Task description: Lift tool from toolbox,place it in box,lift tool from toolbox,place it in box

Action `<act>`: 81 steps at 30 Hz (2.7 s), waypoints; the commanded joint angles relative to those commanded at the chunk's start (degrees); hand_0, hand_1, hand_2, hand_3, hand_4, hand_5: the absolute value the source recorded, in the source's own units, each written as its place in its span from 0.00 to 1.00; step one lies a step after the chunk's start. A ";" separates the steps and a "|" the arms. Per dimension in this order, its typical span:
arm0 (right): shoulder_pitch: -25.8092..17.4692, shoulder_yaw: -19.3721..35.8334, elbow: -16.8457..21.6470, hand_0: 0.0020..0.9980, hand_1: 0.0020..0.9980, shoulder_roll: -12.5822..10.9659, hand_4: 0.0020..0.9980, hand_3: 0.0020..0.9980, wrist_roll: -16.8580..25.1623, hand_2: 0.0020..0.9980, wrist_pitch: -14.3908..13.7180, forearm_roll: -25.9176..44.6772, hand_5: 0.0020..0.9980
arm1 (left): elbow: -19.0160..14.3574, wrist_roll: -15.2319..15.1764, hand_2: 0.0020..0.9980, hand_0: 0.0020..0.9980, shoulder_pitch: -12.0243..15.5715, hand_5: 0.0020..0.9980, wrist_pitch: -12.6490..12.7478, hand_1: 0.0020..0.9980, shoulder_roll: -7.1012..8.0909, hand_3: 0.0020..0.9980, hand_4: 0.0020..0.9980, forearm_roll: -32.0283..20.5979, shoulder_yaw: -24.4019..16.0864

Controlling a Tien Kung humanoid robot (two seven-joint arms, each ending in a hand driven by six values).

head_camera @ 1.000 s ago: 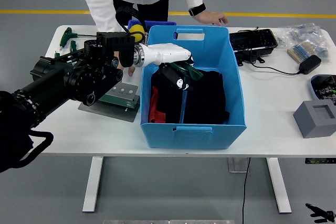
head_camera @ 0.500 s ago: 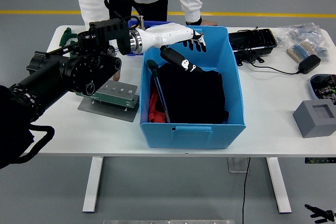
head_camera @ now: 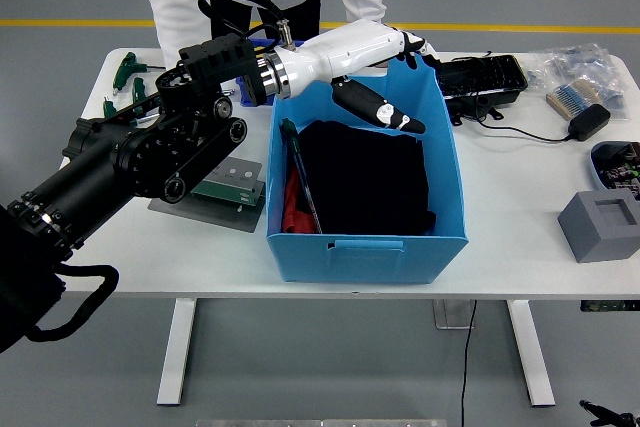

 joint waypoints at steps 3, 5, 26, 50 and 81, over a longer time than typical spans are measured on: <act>-0.12 -0.44 -0.10 0.63 0.60 0.08 0.78 0.54 0.25 0.66 -0.13 0.86 0.66 | -2.97 1.77 0.66 0.49 3.42 0.68 1.06 0.58 2.26 0.72 0.98 4.38 -5.51; -0.15 -0.76 -0.16 0.63 0.60 0.10 0.78 0.54 0.45 0.66 -0.23 1.36 0.66 | -4.12 2.60 0.66 0.49 5.08 0.68 1.48 0.58 3.26 0.72 0.98 6.36 -8.19; -1.00 -1.03 -0.61 0.63 0.60 0.75 0.78 0.54 0.99 0.66 -0.57 2.04 0.66 | -13.89 25.87 0.42 0.28 33.11 0.67 15.08 0.30 10.57 0.68 0.89 -8.13 -42.43; -1.01 -1.34 -0.63 0.63 0.60 0.80 0.78 0.54 1.10 0.66 -0.62 2.68 0.66 | -11.46 49.02 0.43 0.24 35.94 0.93 6.45 0.29 9.77 0.74 0.85 -49.01 -32.89; -1.45 -1.15 -0.60 0.62 0.60 1.03 0.78 0.54 0.97 0.66 -0.72 2.50 0.66 | -8.18 50.16 0.44 0.22 31.01 1.00 8.42 0.28 9.66 0.77 0.87 -75.21 -25.35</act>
